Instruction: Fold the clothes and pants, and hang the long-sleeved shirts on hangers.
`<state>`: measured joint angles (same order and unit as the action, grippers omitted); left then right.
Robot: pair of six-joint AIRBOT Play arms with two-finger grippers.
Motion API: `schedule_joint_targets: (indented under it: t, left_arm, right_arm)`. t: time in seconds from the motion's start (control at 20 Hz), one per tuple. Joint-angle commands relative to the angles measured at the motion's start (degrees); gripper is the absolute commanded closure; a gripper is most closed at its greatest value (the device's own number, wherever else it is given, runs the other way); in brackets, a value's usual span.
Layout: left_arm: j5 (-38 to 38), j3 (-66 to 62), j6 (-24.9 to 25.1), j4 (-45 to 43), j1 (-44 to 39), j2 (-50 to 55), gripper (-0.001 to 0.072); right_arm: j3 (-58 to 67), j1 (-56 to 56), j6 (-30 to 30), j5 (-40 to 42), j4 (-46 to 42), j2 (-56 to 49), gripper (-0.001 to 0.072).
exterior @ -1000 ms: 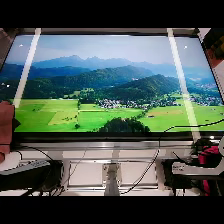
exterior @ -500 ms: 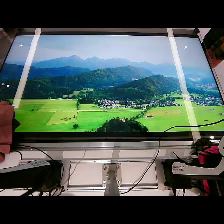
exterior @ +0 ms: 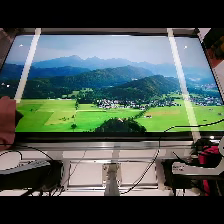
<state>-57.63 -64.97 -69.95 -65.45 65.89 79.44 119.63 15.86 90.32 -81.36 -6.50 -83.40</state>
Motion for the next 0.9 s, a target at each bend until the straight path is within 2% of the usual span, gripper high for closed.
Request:
schedule_joint_targets:
  t: [0.0, 0.05, 0.15, 0.35, 0.5, 0.65, 0.85]
  left_arm:
    - [-1.33, -0.07, 8.63, 37.55, -1.36, -6.03, 0.0693]
    - [-0.37, -0.09, 10.05, 43.95, -3.21, -8.76, 0.0694]
    - [1.09, -0.46, 9.99, 48.98, -7.93, -13.79, 0.0694]
    - [1.05, -0.90, 9.99, 49.20, -22.21, -24.04, 0.0694]
    - [1.70, -0.90, 9.99, 48.74, -36.59, -28.22, 0.0694]
    - [2.56, -0.90, 9.84, 43.54, -51.06, -27.69, 0.0694]
    - [9.03, -0.90, 3.78, 29.81, -68.78, -23.80, 0.0694]
  right_arm:
    - [0.04, -0.07, 0.02, -0.02, 0.02, 0.00, 0.0700]
    - [0.04, -0.07, 0.02, -0.02, 0.02, 0.00, 0.0700]
    - [0.04, -0.07, 0.02, -0.04, 0.02, 0.00, 0.0700]
    - [0.04, -0.04, 0.02, -0.02, 0.02, 0.00, 0.0700]
    - [0.04, -0.04, 0.02, -0.02, 0.02, 0.00, 0.0700]
    - [0.04, -0.07, 0.02, 3.52, 0.02, 0.00, 0.0700]
    - [0.04, -0.07, 0.02, 7.93, 0.07, 0.00, 0.0700]
